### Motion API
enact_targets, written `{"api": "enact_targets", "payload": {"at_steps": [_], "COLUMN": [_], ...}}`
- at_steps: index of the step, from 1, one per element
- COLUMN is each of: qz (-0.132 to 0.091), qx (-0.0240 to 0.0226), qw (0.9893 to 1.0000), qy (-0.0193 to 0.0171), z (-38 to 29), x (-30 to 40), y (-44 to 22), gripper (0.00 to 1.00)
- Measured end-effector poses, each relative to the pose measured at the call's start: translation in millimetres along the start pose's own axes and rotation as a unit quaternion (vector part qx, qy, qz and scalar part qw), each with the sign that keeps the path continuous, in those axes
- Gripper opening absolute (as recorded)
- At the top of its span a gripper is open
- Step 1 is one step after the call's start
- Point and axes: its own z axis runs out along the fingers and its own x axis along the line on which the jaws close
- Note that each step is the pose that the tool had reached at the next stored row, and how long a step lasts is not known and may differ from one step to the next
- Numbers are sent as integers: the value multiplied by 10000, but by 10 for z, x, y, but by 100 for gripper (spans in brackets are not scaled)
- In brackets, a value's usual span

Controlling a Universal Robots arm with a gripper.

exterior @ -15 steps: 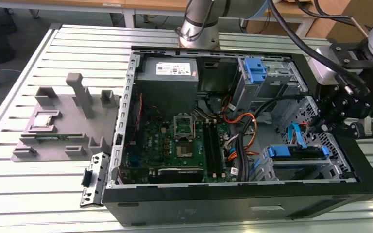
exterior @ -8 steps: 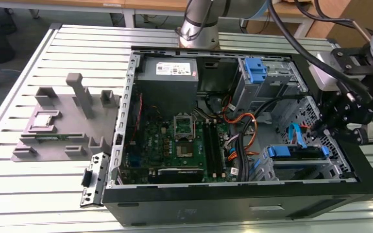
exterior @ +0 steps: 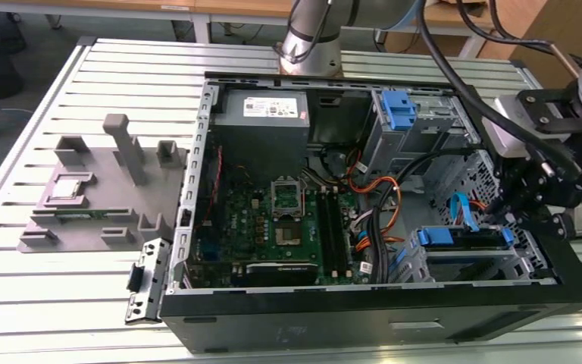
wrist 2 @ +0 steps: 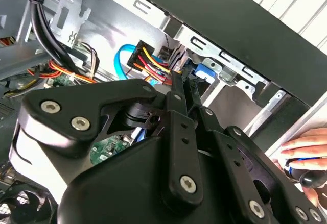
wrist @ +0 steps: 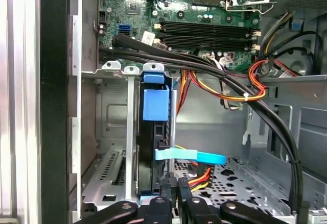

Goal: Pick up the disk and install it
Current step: 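Insert the second disk wire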

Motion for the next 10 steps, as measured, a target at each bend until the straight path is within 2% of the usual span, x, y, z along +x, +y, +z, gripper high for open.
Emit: {"api": "enact_targets", "payload": {"at_steps": [10], "qz": [-2], "qx": [0], "qw": [10000], "qy": [22], "z": [18], "x": [53], "y": [41], "gripper": [17]}}
